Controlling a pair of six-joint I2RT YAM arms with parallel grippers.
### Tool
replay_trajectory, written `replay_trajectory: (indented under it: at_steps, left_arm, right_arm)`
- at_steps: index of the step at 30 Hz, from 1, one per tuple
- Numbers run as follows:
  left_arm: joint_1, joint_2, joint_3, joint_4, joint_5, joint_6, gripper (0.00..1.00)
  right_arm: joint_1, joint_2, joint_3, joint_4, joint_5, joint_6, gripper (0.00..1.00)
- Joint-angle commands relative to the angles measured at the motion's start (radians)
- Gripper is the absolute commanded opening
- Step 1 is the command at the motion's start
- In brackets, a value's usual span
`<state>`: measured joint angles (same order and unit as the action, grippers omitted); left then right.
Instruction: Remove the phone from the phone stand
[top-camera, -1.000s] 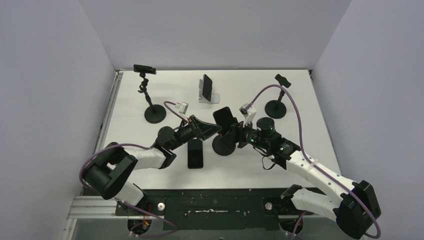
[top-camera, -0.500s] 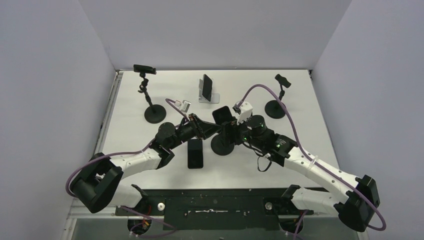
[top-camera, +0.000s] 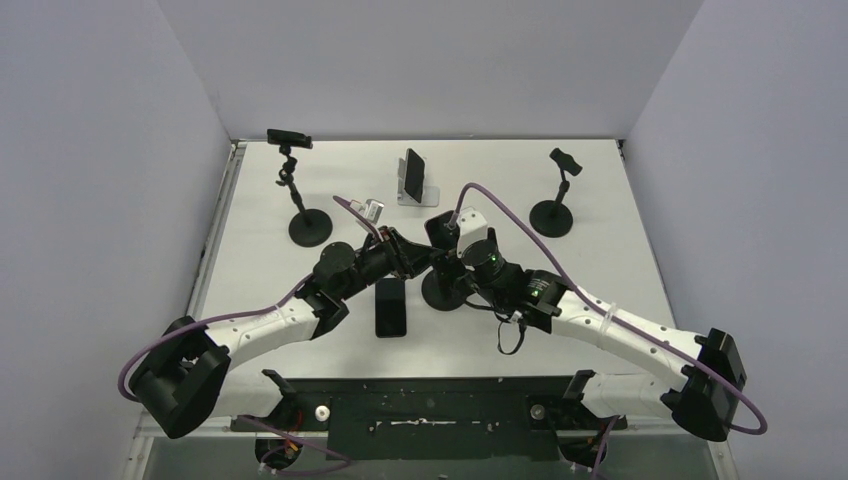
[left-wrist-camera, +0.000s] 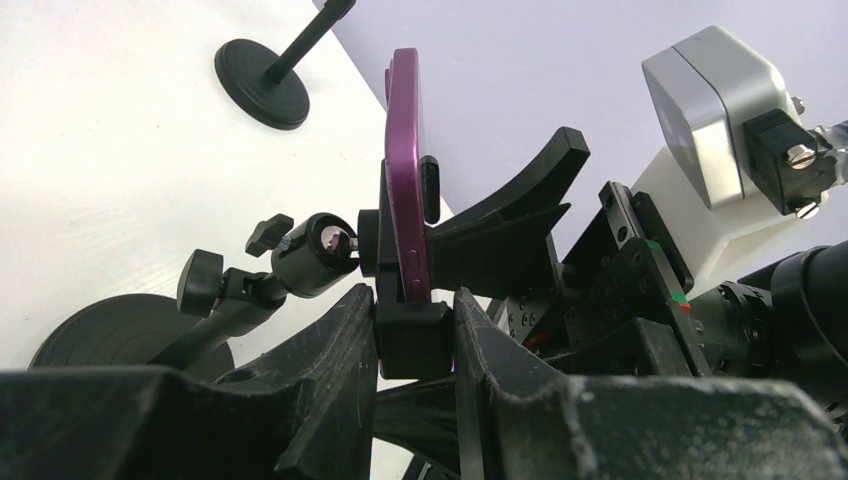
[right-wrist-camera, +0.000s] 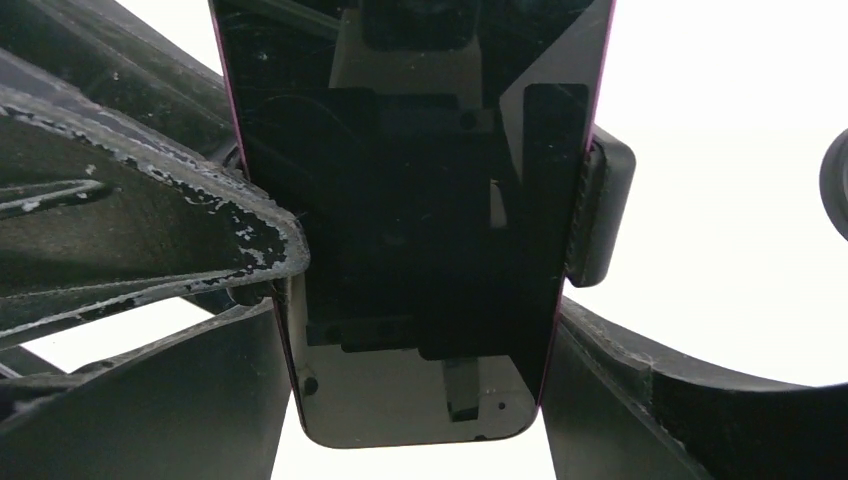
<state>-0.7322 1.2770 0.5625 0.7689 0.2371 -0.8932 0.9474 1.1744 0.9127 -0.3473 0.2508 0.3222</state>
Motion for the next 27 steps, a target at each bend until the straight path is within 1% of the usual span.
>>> replay_trajectory:
  at_steps: [1, 5, 9, 12, 15, 17, 19, 22, 25, 27]
  left_arm:
    - [0.004, -0.026, 0.040, -0.013, -0.061, 0.025, 0.00]
    - [0.004, -0.027, 0.032, -0.011, -0.053, 0.021, 0.00]
    - [0.005, -0.025, 0.028, -0.001, -0.049, 0.016, 0.00]
    - [0.004, -0.020, 0.030, 0.002, -0.047, 0.014, 0.00]
    - [0.005, -0.014, 0.031, 0.006, -0.041, 0.012, 0.00]
    - [0.005, -0.011, 0.030, 0.012, -0.038, 0.008, 0.00]
    - [0.006, -0.009, 0.026, 0.019, -0.037, 0.002, 0.00]
    - [0.006, -0.008, 0.017, 0.038, -0.029, -0.003, 0.00]
    - [0.018, -0.004, -0.008, 0.094, -0.004, -0.021, 0.00]
    - [0.035, 0.008, -0.038, 0.164, 0.030, -0.047, 0.00]
  right_arm:
    - [0.013, -0.007, 0.020, 0.026, 0.086, 0.000, 0.79]
    - [0.013, -0.024, 0.001, 0.060, 0.099, 0.007, 0.88]
    - [0.013, -0.048, -0.017, 0.101, 0.094, 0.009, 0.91]
    - [0.012, -0.055, -0.024, 0.123, 0.085, 0.004, 0.89]
    - [0.011, -0.056, -0.032, 0.136, 0.071, 0.003, 0.81]
    - [0.009, -0.061, -0.044, 0.154, 0.058, 0.004, 0.74]
    - [0.005, -0.053, -0.045, 0.151, 0.044, 0.008, 0.64]
    - [0.000, -0.051, -0.053, 0.149, 0.041, 0.014, 0.46]
    - [-0.019, -0.066, -0.072, 0.153, 0.044, 0.024, 0.22]
    - [-0.053, -0.081, -0.085, 0.151, 0.025, 0.030, 0.00]
